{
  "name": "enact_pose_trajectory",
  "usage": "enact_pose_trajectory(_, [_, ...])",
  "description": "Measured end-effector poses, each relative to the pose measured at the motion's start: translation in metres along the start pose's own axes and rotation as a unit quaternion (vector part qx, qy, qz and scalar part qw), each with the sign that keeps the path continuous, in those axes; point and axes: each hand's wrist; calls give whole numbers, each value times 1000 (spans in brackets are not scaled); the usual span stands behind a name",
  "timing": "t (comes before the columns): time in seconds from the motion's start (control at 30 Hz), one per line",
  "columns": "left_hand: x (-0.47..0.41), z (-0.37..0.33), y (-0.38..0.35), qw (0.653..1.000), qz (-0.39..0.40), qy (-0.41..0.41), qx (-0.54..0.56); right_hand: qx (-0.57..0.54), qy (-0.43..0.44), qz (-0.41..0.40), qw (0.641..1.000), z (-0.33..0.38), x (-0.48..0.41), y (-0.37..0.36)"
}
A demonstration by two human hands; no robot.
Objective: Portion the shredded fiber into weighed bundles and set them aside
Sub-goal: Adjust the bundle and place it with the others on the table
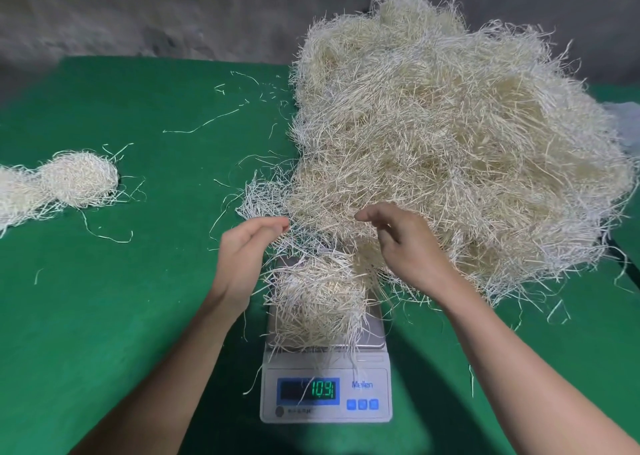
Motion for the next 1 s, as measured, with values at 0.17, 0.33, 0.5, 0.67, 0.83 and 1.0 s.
enact_pose_trajectory(0.17, [1,1,-4,1000,2,25,7,8,2,17,1000,-4,-1,-3])
enact_pose_trajectory(0.33, [0,1,-6,999,-5,39,13,19,6,26,999,-3,-1,-4])
enact_pose_trajectory(0.5, [-2,2,-8,999,-10,43,11,14,6,31,999,0,-1,-4])
enact_pose_trajectory(0.67, [-3,3,-8,999,-7,51,10,11,8,36,999,0,-2,-4])
enact_pose_trajectory(0.83, [-6,2,-10,998,-7,55,11,10,1,39,999,-2,-5,-7])
enact_pose_trajectory(1.0, [-15,-3,-16,999,8,47,15,19,-18,19,999,-12,-22,-2])
Point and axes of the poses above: each hand's wrist, its own x-axis away from the middle knuckle, its own y-axis out of the back of the hand, z = x × y, and after that the axes turned 4 degrees about -y, right-handed
